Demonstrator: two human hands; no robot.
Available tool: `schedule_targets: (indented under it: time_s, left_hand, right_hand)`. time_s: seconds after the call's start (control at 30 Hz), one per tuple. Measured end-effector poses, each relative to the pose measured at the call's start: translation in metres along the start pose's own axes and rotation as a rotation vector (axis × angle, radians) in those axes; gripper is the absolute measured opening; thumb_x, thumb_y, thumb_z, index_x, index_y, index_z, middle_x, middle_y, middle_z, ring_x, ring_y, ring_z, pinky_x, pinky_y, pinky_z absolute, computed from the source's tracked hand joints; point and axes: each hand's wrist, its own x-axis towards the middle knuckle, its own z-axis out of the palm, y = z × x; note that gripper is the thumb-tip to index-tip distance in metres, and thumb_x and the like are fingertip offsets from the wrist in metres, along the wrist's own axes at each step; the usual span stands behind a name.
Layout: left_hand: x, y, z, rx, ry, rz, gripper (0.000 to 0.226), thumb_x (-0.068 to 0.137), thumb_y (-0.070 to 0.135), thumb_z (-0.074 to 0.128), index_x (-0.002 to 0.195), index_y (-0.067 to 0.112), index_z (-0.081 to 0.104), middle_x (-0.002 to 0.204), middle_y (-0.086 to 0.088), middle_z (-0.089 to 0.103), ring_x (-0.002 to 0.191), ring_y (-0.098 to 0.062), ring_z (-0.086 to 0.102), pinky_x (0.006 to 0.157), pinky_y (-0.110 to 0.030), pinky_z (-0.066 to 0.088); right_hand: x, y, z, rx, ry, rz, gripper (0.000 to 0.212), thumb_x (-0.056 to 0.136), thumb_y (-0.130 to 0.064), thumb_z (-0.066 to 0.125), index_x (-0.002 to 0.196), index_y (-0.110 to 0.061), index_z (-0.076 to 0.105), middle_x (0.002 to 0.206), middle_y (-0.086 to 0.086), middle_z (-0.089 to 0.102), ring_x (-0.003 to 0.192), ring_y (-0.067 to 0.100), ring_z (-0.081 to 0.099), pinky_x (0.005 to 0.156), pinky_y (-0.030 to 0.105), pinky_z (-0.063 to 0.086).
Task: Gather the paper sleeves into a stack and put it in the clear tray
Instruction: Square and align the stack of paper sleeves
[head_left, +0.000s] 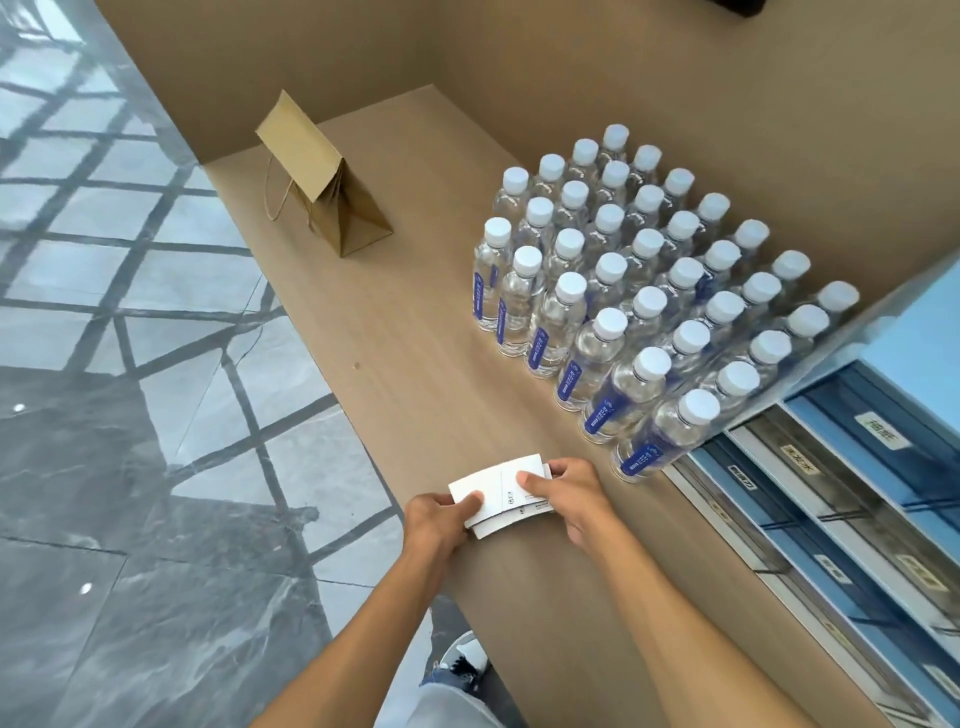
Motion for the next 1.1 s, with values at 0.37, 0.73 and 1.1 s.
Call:
schedule_targets:
  time_s: [0.37,0.73,1.1]
  left_hand:
    - [-0.057,-0.020,0.063,0.335,-0.588,0.211,0.034,0.072,0.012,0.085,0.102,0.001,0.073,0.099,-0.016,0.078,0.096,-0.035,0.073,0.089,-0.045,0.058]
    - [-0.124,-0.097,0.160,0.721,-0.950,0.450,0.041,0.064,-0.016,0.080,0.102,-0.003,0.071,0.095,-0.015,0.077,0.078,-0.018,0.070,0.066,-0.019,0.055]
    - [-0.158,-0.137,0.194,0.766,-0.976,0.618,0.049,0.067,-0.011,0.081,0.112,0.003,0.068,0.104,-0.010,0.075,0.094,-0.018,0.070,0.087,-0.027,0.056]
  right_hand:
    - [-0.110,0.090,-0.106,0.402,0.237,0.004,0.030,0.078,0.003,0.074,0.104,0.013,0.063,0.104,0.030,0.071,0.086,0.032,0.067,0.090,0.046,0.052]
    - [-0.221,0.214,-0.168,0.388,0.631,-0.066,0.042,0.065,0.011,0.079,0.095,-0.013,0.062,0.088,0.003,0.069,0.077,0.013,0.063,0.070,0.020,0.050]
    - [-0.248,0.262,-0.192,0.315,0.804,-0.101,0.049,0.066,-0.002,0.082,0.100,-0.030,0.061,0.100,0.004,0.071,0.095,0.022,0.068,0.086,0.037,0.057]
